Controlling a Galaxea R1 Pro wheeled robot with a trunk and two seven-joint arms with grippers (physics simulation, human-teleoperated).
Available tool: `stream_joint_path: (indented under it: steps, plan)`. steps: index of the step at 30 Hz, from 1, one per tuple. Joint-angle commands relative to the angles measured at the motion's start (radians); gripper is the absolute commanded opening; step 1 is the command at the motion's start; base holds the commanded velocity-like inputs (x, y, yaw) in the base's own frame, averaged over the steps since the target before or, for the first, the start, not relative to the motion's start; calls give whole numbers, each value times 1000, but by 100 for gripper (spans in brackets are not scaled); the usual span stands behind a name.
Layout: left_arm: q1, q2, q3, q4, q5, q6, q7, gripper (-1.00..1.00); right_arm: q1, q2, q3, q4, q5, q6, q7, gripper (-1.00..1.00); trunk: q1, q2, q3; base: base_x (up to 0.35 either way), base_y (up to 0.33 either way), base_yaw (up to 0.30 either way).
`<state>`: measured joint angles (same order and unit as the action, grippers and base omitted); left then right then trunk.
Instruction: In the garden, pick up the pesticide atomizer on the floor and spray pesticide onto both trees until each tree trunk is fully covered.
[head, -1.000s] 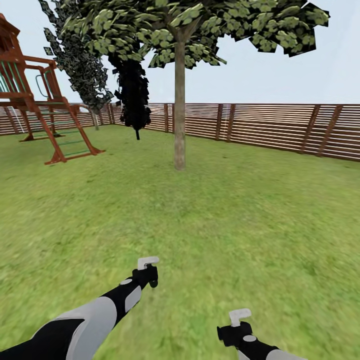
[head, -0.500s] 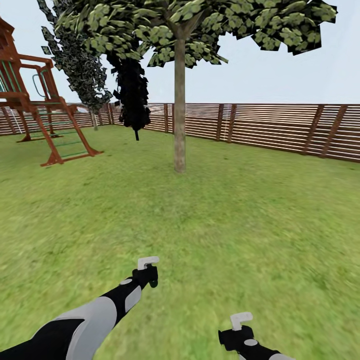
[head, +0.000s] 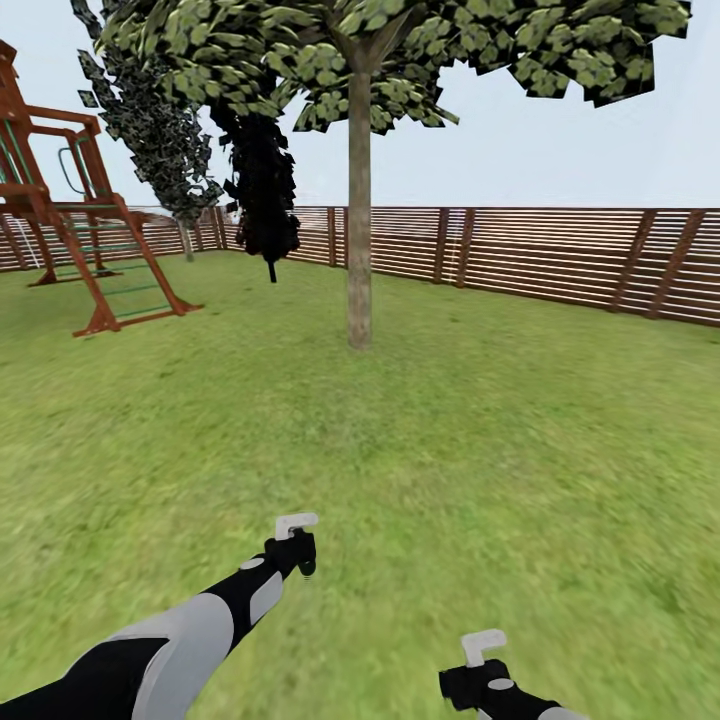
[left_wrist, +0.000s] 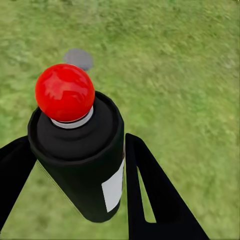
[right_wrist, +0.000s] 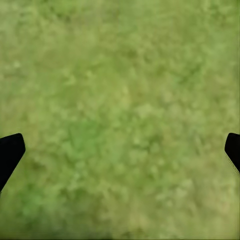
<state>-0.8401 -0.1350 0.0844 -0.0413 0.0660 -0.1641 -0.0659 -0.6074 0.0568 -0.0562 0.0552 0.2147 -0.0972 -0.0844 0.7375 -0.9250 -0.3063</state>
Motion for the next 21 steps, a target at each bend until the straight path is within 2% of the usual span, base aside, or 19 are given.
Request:
stream_joint_path:
  steps: [1,21]
  plan:
    - [0,0,0,0,0,0,0,-100,0,0,0,0,0,-1,0,100,0,0,0,350,0,0]
    - [0,0,0,0,0,0,0,-100,0,0,-1,-1,-1,-5,0,100,0,0,0,350,0,0]
